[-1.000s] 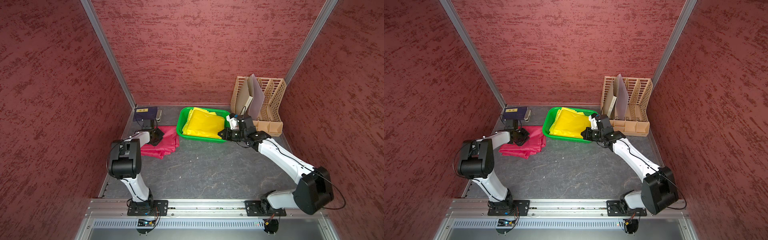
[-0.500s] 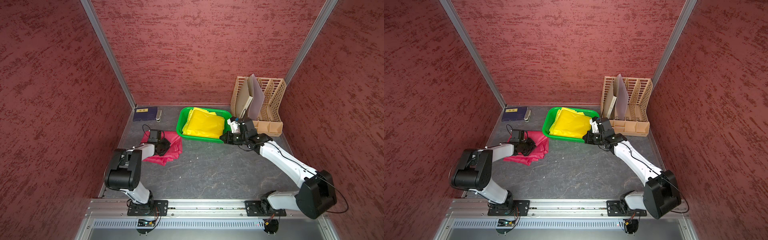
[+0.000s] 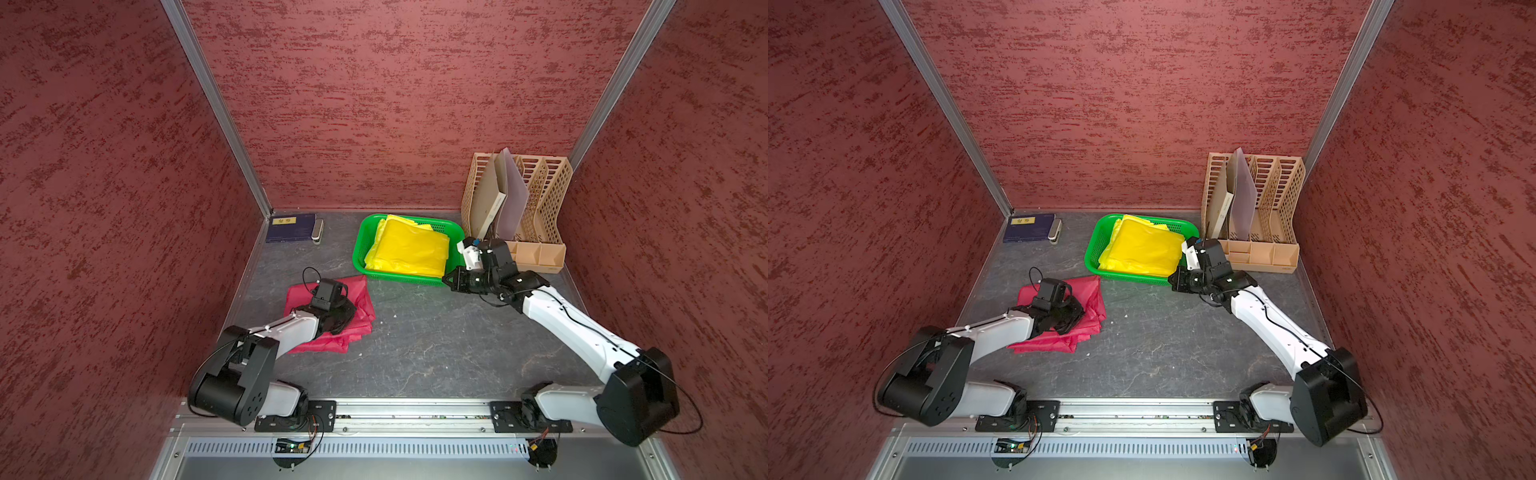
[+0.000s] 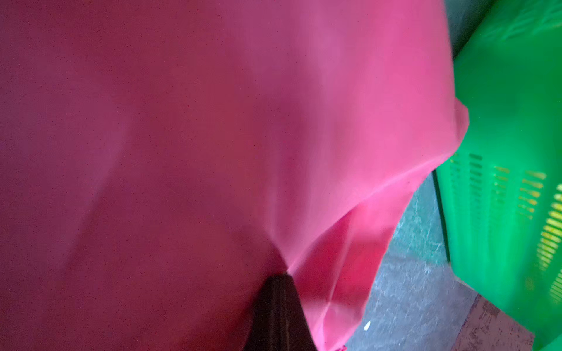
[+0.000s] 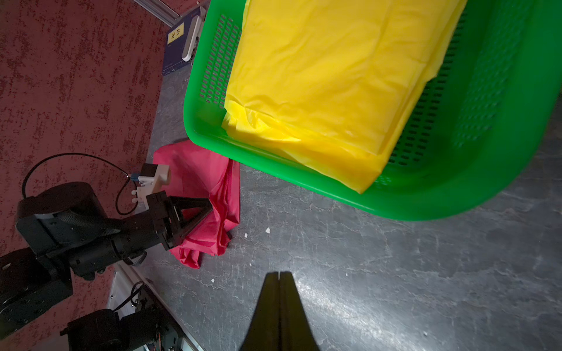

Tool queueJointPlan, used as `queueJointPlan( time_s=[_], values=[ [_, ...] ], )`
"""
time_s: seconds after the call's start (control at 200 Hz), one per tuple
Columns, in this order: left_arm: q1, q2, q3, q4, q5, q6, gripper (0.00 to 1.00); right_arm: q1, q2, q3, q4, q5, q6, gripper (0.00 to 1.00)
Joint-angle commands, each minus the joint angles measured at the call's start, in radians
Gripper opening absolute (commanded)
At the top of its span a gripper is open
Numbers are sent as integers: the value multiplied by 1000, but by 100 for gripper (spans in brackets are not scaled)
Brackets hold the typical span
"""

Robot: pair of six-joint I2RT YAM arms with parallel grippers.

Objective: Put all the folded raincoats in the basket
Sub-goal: Move the raincoat to the center of the board.

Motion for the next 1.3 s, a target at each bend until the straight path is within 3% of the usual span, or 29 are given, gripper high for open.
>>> queueJointPlan(
  time_s=[0.0, 0.235, 0.466, 0.626, 0.751, 0.811, 0.866, 0.937, 0.997, 1.047, 1.142, 1.297],
  values=[
    [-60, -46, -68, -161, -52, -69, 0, 6, -21, -12, 5, 8, -16, 2],
    [-230, -162, -87, -210, -118, -160, 0, 6, -40, -30, 13, -2, -2, 2],
    [-381, 20, 51, -113, -137, -196, 0, 7, -90, -43, -17, 5, 3, 3],
    [-492, 151, 226, -115, -167, -137, 0, 8, -150, -59, -69, 34, -7, 5],
    [-543, 122, 318, -193, -229, -84, 0, 10, -202, -85, -90, 36, 6, 11],
    [-553, 88, 343, -246, -247, -44, 0, 10, -226, -101, -93, 34, 14, 19],
    [-563, 55, 373, -309, -273, 15, 7, 11, -246, -116, -88, 31, 26, 32],
    [-572, 21, 430, -422, -322, 88, 27, 15, -265, -137, -75, 16, 39, 41],
    [-570, -5, 480, -537, -366, 131, 73, 19, -269, -148, -65, 2, 47, 47],
    [-568, -33, 511, -615, -405, 148, 88, 29, -264, -148, -61, -5, 51, 51],
    [-549, -113, 518, -687, -431, 160, 100, 60, -230, -136, -54, -19, 53, 54],
    [-433, -320, 386, -673, -396, 155, 100, 145, -106, -109, -9, -1, 79, 56]
  ],
)
